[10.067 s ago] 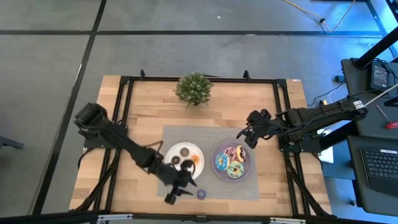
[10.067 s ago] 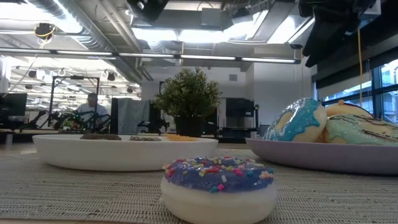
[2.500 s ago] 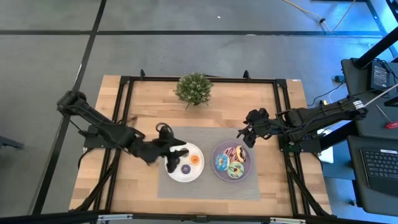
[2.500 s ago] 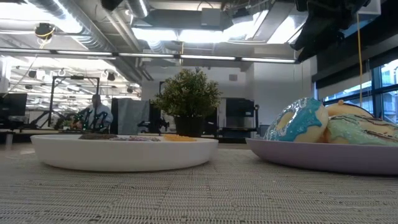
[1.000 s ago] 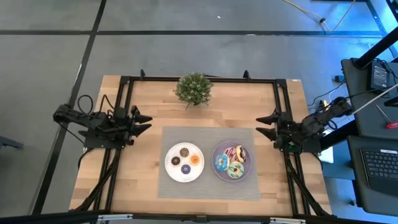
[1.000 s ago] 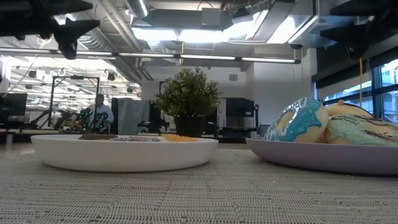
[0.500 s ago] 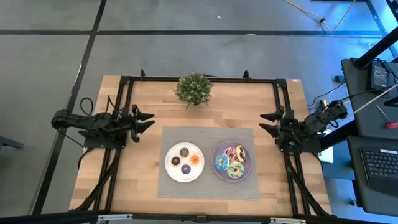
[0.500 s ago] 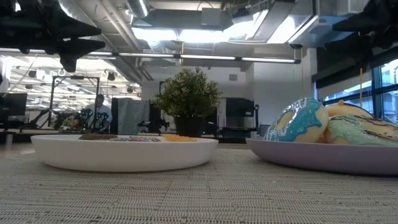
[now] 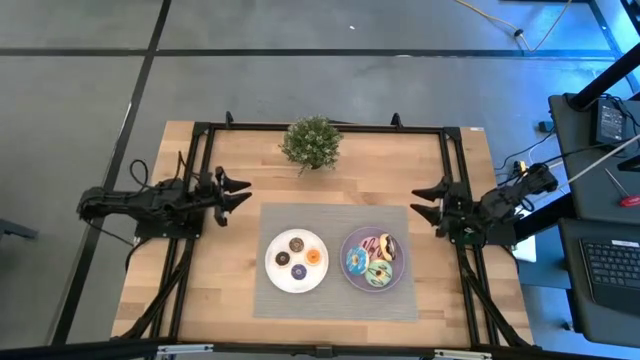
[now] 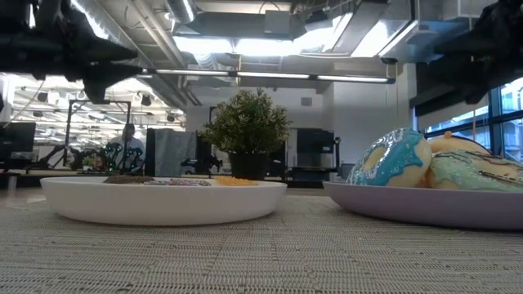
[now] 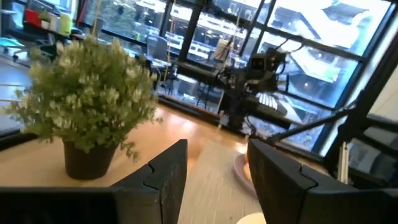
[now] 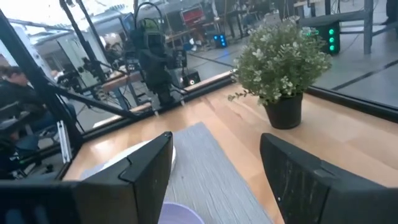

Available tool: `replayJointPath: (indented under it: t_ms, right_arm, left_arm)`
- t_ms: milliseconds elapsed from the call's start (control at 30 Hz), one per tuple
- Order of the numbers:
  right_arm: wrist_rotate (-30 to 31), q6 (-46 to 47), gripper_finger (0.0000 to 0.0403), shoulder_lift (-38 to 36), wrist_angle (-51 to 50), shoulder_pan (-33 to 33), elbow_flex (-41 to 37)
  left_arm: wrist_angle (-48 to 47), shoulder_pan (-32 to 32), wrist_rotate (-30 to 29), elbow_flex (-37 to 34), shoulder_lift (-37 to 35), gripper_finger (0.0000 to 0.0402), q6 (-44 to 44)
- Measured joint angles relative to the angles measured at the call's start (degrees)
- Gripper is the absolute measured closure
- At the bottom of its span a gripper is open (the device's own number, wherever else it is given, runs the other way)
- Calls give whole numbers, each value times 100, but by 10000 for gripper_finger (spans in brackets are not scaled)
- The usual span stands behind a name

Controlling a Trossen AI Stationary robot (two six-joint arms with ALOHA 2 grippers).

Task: Pick & Place donuts
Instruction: Return to Home Position

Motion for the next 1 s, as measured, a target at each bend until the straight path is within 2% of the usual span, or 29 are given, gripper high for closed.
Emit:
replayJointPath:
  t_ms: [267, 500, 767, 1000]
  right_arm:
    - [-65, -75, 160, 0, 103, 0, -54]
    - [-65, -252, 160, 2, 113, 0, -60]
    - [-103, -921, 159, 1, 1655, 0, -819]
    - [-218, -1215, 159, 0, 1611, 0, -803]
  left_arm:
    - [51, 253, 185, -138, 2, 239, 222]
    - [33, 420, 74, -138, 0, 237, 656]
    - [58, 462, -199, -138, 0, 238, 688]
    - [60, 467, -204, -138, 0, 237, 1532]
